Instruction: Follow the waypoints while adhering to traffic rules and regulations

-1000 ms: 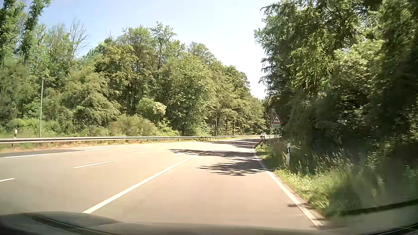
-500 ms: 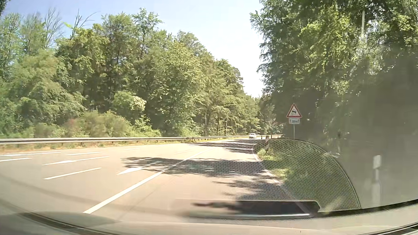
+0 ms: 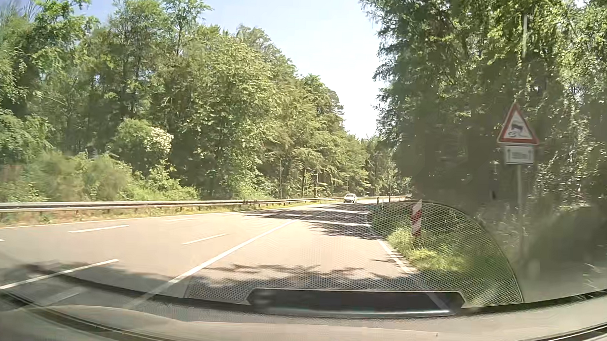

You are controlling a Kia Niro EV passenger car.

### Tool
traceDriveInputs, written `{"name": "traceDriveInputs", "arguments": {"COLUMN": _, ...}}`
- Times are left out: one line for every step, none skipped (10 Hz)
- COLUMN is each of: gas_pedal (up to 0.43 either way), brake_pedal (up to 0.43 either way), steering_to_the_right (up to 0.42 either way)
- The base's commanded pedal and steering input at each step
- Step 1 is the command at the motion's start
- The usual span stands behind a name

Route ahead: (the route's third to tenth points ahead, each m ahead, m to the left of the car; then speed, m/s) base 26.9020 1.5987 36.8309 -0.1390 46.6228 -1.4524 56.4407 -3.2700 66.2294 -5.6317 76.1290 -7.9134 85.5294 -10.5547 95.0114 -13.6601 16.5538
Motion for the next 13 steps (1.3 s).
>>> {"name": "traceDriveInputs", "arguments": {"gas_pedal": 0.047, "brake_pedal": 0.030, "steering_to_the_right": 0.017}}
{"name": "traceDriveInputs", "arguments": {"gas_pedal": 0.047, "brake_pedal": 0.030, "steering_to_the_right": 0.017}}
{"name": "traceDriveInputs", "arguments": {"gas_pedal": 0.047, "brake_pedal": 0.030, "steering_to_the_right": 0.016}}
{"name": "traceDriveInputs", "arguments": {"gas_pedal": 0.047, "brake_pedal": 0.024, "steering_to_the_right": 0.016}}
{"name": "traceDriveInputs", "arguments": {"gas_pedal": 0.047, "brake_pedal": 0.030, "steering_to_the_right": 0.017}}
{"name": "traceDriveInputs", "arguments": {"gas_pedal": 0.047, "brake_pedal": 0.030, "steering_to_the_right": 0.016}}
{"name": "traceDriveInputs", "arguments": {"gas_pedal": 0.047, "brake_pedal": 0.030, "steering_to_the_right": 0.016}}
{"name": "traceDriveInputs", "arguments": {"gas_pedal": 0.047, "brake_pedal": 0.030, "steering_to_the_right": 0.016}}
{"name": "traceDriveInputs", "arguments": {"gas_pedal": 0.047, "brake_pedal": 0.030, "steering_to_the_right": 0.016}}
{"name": "traceDriveInputs", "arguments": {"gas_pedal": 0.047, "brake_pedal": 0.030, "steering_to_the_right": 0.016}}
{"name": "traceDriveInputs", "arguments": {"gas_pedal": 0.047, "brake_pedal": 0.030, "steering_to_the_right": 0.016}}
{"name": "traceDriveInputs", "arguments": {"gas_pedal": 0.047, "brake_pedal": 0.030, "steering_to_the_right": 0.016}}
{"name": "traceDriveInputs", "arguments": {"gas_pedal": 0.047, "brake_pedal": 0.030, "steering_to_the_right": 0.016}}
